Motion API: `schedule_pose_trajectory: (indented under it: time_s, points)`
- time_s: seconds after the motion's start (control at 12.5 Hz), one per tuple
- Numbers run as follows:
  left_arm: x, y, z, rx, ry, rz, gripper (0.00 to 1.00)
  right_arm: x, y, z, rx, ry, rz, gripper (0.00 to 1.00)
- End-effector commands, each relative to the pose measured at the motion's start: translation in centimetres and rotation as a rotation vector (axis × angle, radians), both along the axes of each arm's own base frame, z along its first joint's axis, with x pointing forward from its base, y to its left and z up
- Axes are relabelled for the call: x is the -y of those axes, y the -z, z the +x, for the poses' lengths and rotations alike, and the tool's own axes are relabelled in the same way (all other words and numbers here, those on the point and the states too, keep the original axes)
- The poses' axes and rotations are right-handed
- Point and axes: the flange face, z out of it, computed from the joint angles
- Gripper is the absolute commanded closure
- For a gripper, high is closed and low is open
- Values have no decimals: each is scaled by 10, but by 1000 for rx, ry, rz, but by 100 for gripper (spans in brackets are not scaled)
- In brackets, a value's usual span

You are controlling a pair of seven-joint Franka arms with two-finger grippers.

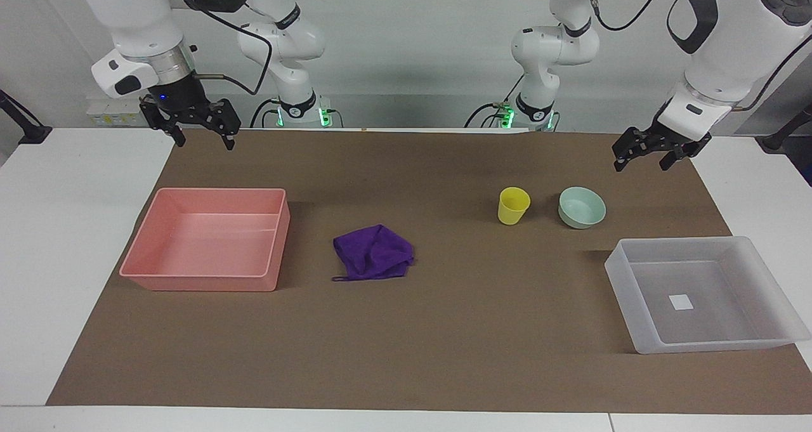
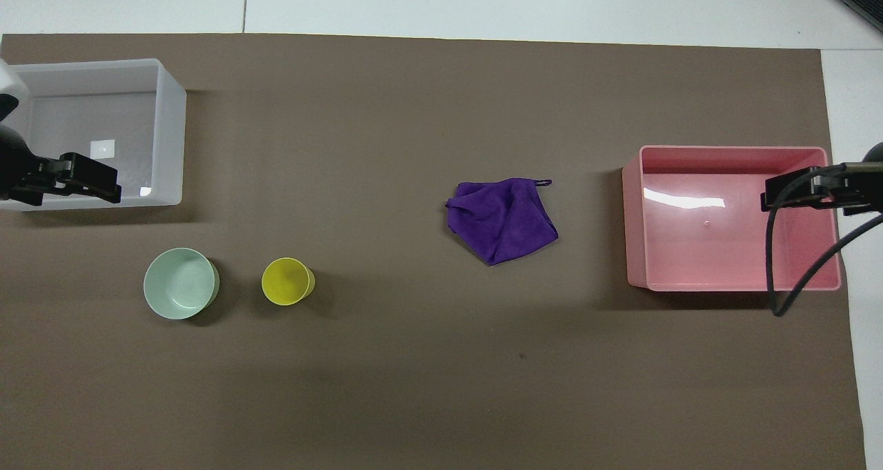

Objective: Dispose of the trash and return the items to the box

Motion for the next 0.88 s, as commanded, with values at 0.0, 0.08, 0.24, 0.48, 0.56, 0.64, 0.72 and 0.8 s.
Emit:
schedule_pose_trajectory:
  time_s: [0.0,0.08,0.24,0.48,0.56,0.64,0.72,0.8]
  points:
    - [-4,-6,0,-8,-10,19,0,5,-2,-3,7,-11,3,0]
    - [-5,-7,0,-7,-10,19,0,5,-2,-3,7,-11,2,0]
    - [-7,-1,-2,-37,-11,20,0,6,1,-5,-2,-14,-7,0]
    - [-38,19,-7,-104,-67,10,0,14,2,-6,-5,4,3,0]
    - [-41,30,-9,-127,-68,7,0,14,2,-6,-5,7,1,0]
    - [-44,44,-10,-147,-74,7,0,14,1,-4,9,4,1,0]
    - [-46,57,-11,-156,-69,6,0,14,-2,-1,30,5,0,0]
    - [-57,75,-15,-167,-55,1,0,15,-3,0,33,-1,-14,0]
